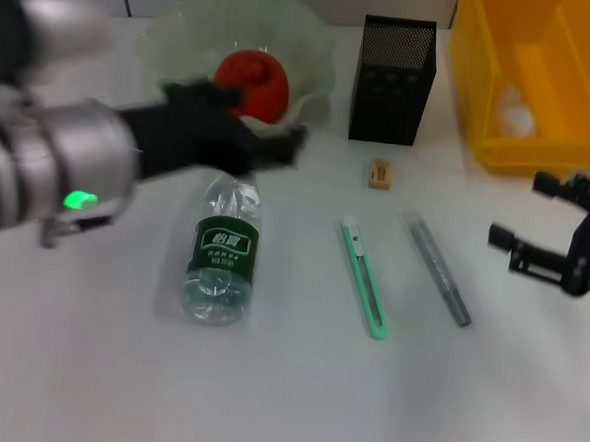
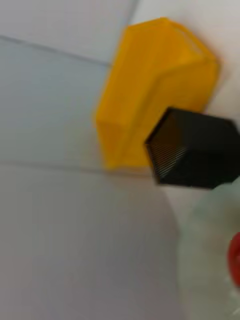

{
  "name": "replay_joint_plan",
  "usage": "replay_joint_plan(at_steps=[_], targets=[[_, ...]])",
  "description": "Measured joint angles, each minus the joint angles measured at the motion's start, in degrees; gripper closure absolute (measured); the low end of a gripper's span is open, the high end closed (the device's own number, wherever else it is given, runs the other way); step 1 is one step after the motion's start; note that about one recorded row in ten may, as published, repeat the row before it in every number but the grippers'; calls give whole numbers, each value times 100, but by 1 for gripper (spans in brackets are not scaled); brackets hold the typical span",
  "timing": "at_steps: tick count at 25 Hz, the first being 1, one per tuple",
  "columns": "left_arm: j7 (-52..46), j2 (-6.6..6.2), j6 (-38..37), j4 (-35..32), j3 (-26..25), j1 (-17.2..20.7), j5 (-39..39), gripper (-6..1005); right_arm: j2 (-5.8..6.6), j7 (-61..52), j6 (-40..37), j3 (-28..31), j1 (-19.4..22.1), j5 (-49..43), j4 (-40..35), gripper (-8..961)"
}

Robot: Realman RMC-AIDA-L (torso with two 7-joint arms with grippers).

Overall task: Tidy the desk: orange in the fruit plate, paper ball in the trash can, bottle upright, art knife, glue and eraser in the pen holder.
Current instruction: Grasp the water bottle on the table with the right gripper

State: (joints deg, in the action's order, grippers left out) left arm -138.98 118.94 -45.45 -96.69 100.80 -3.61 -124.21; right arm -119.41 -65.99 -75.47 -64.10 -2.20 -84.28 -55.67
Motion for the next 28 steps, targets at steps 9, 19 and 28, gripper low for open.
replay_joint_plan(at_steps=[9, 19, 28], targets=[[-2589, 26, 121, 1219, 406, -1224, -1585, 282, 13, 778, -1035, 244, -97, 116, 851, 111], [-2592, 24, 798, 2538, 85, -1700, -1513, 295, 16, 776, -1131, 294, -174, 90, 970, 111], [-2595, 24, 862, 3281, -70, -2149, -1457, 307, 14, 767, -1101, 302, -210, 86, 1019, 111]])
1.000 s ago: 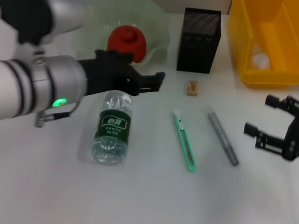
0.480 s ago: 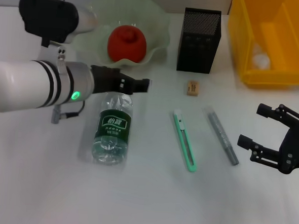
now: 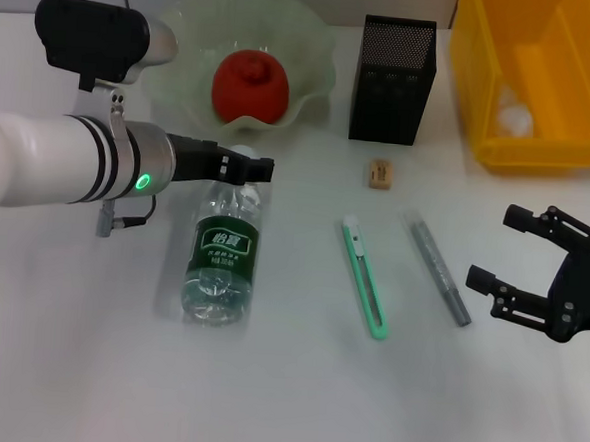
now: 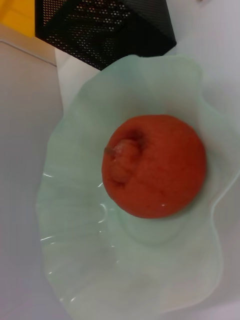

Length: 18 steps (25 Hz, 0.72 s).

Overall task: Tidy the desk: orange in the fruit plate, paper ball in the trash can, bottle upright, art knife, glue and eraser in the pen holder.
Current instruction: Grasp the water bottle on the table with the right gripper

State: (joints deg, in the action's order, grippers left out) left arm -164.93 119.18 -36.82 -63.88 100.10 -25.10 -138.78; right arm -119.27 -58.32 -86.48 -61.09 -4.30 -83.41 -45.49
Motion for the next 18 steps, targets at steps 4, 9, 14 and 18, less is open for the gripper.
replay_joint_plan(at_steps=[4, 9, 14, 18], targets=[[2, 0, 95, 188, 33, -118, -32, 312, 0, -2, 9, 1, -32, 0, 67, 111], [4, 0, 159, 264, 43, -157, -54, 319, 4, -4, 18, 9, -58, 0, 109, 111], [5, -22, 59, 561, 1, -392, -57, 326, 11, -5, 19, 91, -107, -6, 209, 111], [18, -28, -144, 820, -43, -605, -69, 331, 17, -44, 19, 150, -136, -15, 239, 111]])
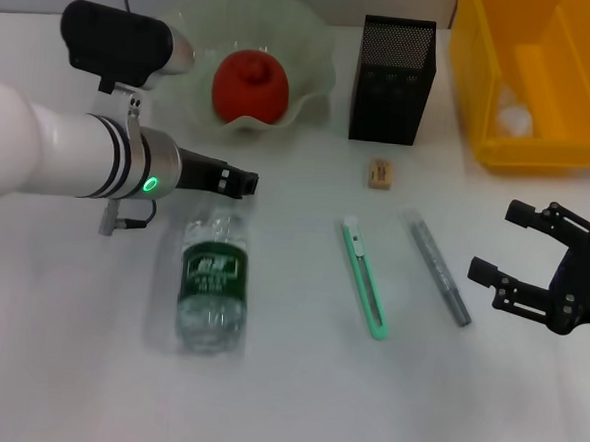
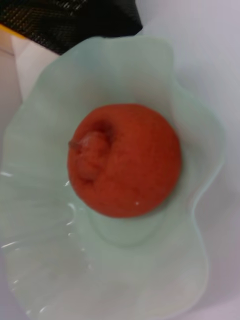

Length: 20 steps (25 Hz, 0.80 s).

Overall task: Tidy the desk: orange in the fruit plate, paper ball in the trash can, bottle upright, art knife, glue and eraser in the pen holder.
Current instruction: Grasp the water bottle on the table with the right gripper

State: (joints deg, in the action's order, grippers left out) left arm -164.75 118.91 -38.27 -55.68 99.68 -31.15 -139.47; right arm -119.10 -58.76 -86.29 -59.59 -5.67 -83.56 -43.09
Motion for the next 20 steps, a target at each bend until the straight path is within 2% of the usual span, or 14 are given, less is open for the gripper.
replay_joint_plan(at_steps=[2, 7, 11, 14, 17, 20], targets=[[106, 9, -109, -2, -18, -51, -19, 528, 5, -27, 0, 0, 0, -5, 2, 111], [268, 4, -411, -275, -29, -4, -29, 717, 9, -35, -2, 1, -5, -9, 1, 111], [271, -6, -487, -412, -25, 50, -38, 810, 10, -40, -2, 0, -7, -11, 2, 111], [333, -15, -631, -893, -30, 258, -45, 860, 10, -40, -2, 0, -6, -11, 3, 111], [333, -15, -631, -893, -30, 258, -45, 899, 9, -45, 3, 0, -5, -11, 4, 111], [353, -22, -749, -1433, -98, 520, -56, 939, 10, -74, 13, 0, -10, -11, 10, 111]])
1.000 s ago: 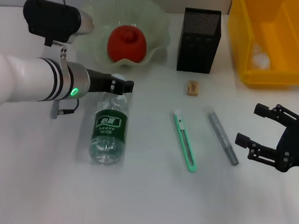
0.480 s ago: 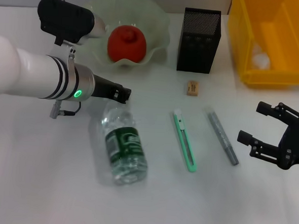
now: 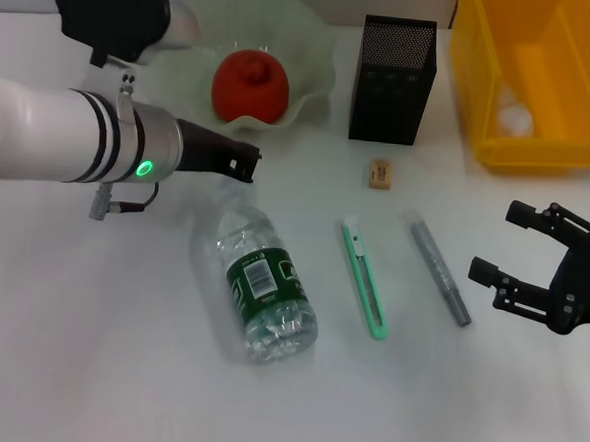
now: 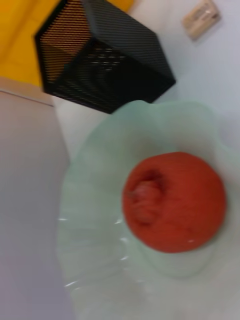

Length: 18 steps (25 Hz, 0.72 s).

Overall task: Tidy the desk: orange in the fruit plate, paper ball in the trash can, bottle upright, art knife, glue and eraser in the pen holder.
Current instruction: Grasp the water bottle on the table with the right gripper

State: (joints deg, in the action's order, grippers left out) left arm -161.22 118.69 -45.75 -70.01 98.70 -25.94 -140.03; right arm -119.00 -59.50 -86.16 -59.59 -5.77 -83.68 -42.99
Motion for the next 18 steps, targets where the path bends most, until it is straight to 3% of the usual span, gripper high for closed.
replay_joint_plan(at_steps=[4, 6, 7, 9, 18], targets=[[-26, 4, 30, -157, -4, 102, -9, 992, 0, -29, 17, 0, 12, 0, 2, 111], [-26, 4, 30, -157, -4, 102, -9, 959, 0, -40, 37, 0, 20, 0, 2, 111], [-336, 23, -303, -571, -173, 324, -198, 942, 0, -75, 49, 0, 23, -22, 2, 111], [-366, 42, -639, -688, -254, 372, -258, 909, 1, -95, 56, 1, 20, -39, 3, 111], [-377, 49, -781, -831, -272, 547, -260, 572, 16, -171, 131, 9, -16, -137, 11, 111]])
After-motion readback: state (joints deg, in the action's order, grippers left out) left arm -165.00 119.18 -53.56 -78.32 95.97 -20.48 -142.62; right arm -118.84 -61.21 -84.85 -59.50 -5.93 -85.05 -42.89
